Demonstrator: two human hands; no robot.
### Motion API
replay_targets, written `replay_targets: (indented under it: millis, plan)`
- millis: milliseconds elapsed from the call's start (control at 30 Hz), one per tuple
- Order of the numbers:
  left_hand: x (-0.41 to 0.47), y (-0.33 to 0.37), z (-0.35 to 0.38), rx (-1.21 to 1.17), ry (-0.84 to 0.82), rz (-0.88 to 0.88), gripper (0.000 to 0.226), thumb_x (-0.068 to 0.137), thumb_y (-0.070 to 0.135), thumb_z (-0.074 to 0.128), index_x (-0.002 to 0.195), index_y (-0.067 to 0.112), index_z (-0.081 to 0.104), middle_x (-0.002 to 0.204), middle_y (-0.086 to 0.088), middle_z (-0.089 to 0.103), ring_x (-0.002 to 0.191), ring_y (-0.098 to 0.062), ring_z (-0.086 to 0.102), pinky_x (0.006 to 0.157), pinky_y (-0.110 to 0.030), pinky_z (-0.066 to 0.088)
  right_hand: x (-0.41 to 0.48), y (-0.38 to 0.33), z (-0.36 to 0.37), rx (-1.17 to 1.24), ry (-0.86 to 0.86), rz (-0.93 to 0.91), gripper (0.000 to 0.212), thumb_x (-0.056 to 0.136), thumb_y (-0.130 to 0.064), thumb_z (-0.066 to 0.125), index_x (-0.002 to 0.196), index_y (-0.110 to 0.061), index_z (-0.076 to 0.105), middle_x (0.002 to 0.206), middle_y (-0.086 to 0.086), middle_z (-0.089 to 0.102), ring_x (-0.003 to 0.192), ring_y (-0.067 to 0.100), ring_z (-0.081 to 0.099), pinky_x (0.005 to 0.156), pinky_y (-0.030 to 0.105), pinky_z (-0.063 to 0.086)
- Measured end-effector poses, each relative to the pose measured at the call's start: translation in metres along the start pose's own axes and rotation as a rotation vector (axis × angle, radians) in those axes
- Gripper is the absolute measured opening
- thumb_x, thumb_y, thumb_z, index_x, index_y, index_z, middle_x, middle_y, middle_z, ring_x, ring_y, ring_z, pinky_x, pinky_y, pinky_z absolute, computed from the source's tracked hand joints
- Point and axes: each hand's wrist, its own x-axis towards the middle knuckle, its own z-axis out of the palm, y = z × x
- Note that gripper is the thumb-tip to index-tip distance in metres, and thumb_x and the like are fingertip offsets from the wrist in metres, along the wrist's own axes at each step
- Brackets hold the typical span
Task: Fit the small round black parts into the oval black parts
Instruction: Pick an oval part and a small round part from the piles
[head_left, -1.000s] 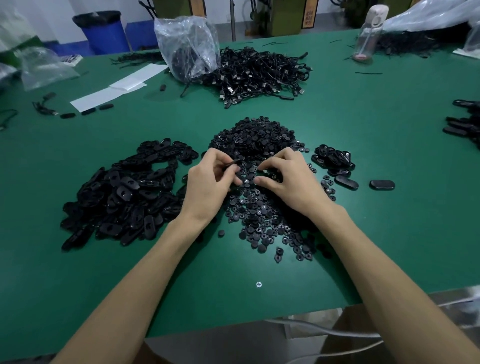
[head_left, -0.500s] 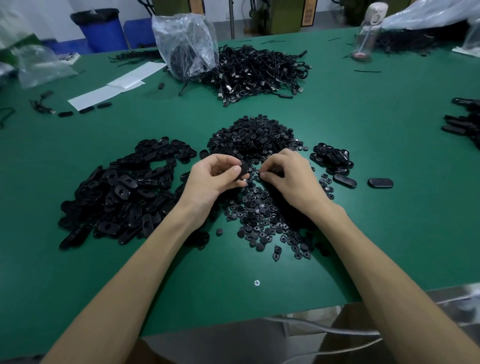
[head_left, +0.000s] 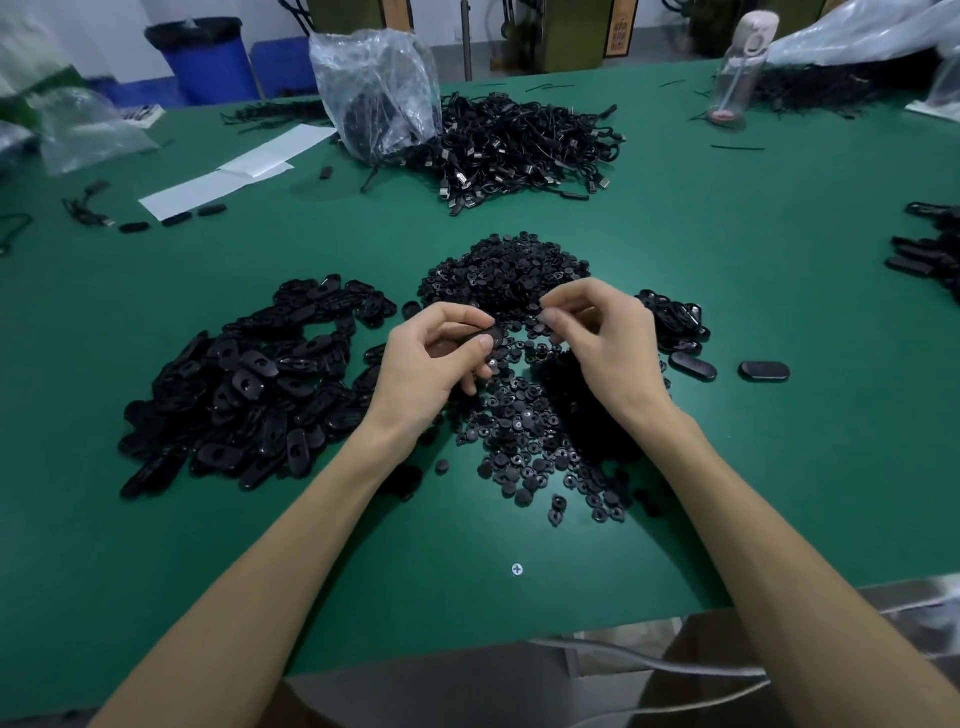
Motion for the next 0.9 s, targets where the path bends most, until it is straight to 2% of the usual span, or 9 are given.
replay_targets:
  millis: [100, 200, 300, 367, 533, 667, 767, 900]
  plan:
    - [0.0008, 0.0000, 0.0000, 0.018, 0.008, 0.000, 0.019, 0.095, 0.002, 0.072, 0.112, 0.010, 0.075, 0.089, -0.008, 0.077, 0.072, -0.018, 0.073, 0.064, -0.025, 0.056, -0.0001, -0.0045, -0.0024, 0.268, -0.041, 0.059, 0.009, 0.094, -0.010, 0.073, 0.103, -0.012, 0.074, 0.086, 0.002, 0.077, 0.076, 0.014, 0.076, 0.066, 0.019, 0.052]
    - [0.0008, 0.0005, 0.0005, -0.016, 0.003, -0.035, 0.027, 0.094, -0.001, 0.072, 0.119, 0.007, 0.074, 0.090, -0.016, 0.078, 0.076, -0.016, 0.075, 0.073, -0.021, 0.058, -0.0004, -0.0075, -0.0049, 0.546, -0.157, 0.182, 0.017, 0.093, -0.012, 0.075, 0.110, -0.009, 0.073, 0.097, 0.008, 0.078, 0.092, 0.023, 0.077, 0.070, 0.023, 0.052]
    - [0.0005, 0.0021, 0.0014, -0.044, -0.023, -0.053, 0.034, 0.092, 0.000, 0.075, 0.125, 0.008, 0.072, 0.095, -0.011, 0.080, 0.087, -0.022, 0.079, 0.087, -0.026, 0.060, -0.0004, -0.0064, -0.0037, 0.684, -0.246, 0.239, 0.025, 0.089, -0.008, 0.079, 0.113, -0.009, 0.073, 0.103, 0.011, 0.078, 0.101, 0.026, 0.075, 0.075, 0.025, 0.053]
    - [-0.0003, 0.0034, 0.0018, -0.059, -0.038, -0.053, 0.036, 0.091, -0.001, 0.075, 0.126, 0.008, 0.071, 0.098, -0.007, 0.081, 0.093, -0.023, 0.079, 0.091, -0.029, 0.060, -0.0004, -0.0060, -0.0017, 0.689, -0.275, 0.246, 0.029, 0.087, -0.006, 0.080, 0.114, -0.011, 0.074, 0.105, 0.010, 0.077, 0.101, 0.025, 0.073, 0.078, 0.026, 0.054]
    - [-0.0008, 0.0036, 0.0016, -0.052, -0.050, -0.044, 0.036, 0.091, 0.000, 0.076, 0.126, 0.010, 0.072, 0.096, -0.006, 0.081, 0.092, -0.022, 0.079, 0.086, -0.022, 0.059, -0.0006, -0.0046, -0.0010, 0.633, -0.293, 0.230, 0.027, 0.087, -0.009, 0.080, 0.113, -0.015, 0.075, 0.103, 0.007, 0.078, 0.097, 0.021, 0.072, 0.079, 0.030, 0.052]
    - [-0.0005, 0.0017, 0.0012, -0.055, -0.047, -0.031, 0.033, 0.092, -0.001, 0.075, 0.123, 0.008, 0.072, 0.098, -0.009, 0.081, 0.093, -0.025, 0.079, 0.089, -0.031, 0.062, -0.0013, -0.0056, -0.0014, 0.641, -0.284, 0.245, 0.023, 0.088, -0.012, 0.081, 0.110, -0.019, 0.076, 0.098, 0.003, 0.077, 0.092, 0.017, 0.072, 0.074, 0.027, 0.048]
    - [-0.0005, 0.0005, 0.0011, -0.079, -0.037, -0.041, 0.023, 0.092, -0.002, 0.074, 0.115, 0.004, 0.073, 0.097, -0.014, 0.079, 0.091, -0.028, 0.079, 0.080, -0.032, 0.064, -0.0011, -0.0066, -0.0014, 0.684, -0.282, 0.253, 0.024, 0.087, -0.013, 0.081, 0.110, -0.017, 0.077, 0.098, 0.004, 0.076, 0.085, 0.013, 0.068, 0.068, 0.024, 0.044]
    - [-0.0005, 0.0010, 0.0007, -0.083, -0.017, -0.046, 0.015, 0.093, -0.001, 0.074, 0.107, 0.002, 0.072, 0.095, -0.015, 0.078, 0.088, -0.028, 0.078, 0.071, -0.030, 0.063, -0.0008, -0.0077, -0.0019, 0.790, -0.318, 0.269, 0.028, 0.087, -0.008, 0.078, 0.115, -0.010, 0.074, 0.100, 0.006, 0.076, 0.088, 0.018, 0.072, 0.070, 0.022, 0.051]
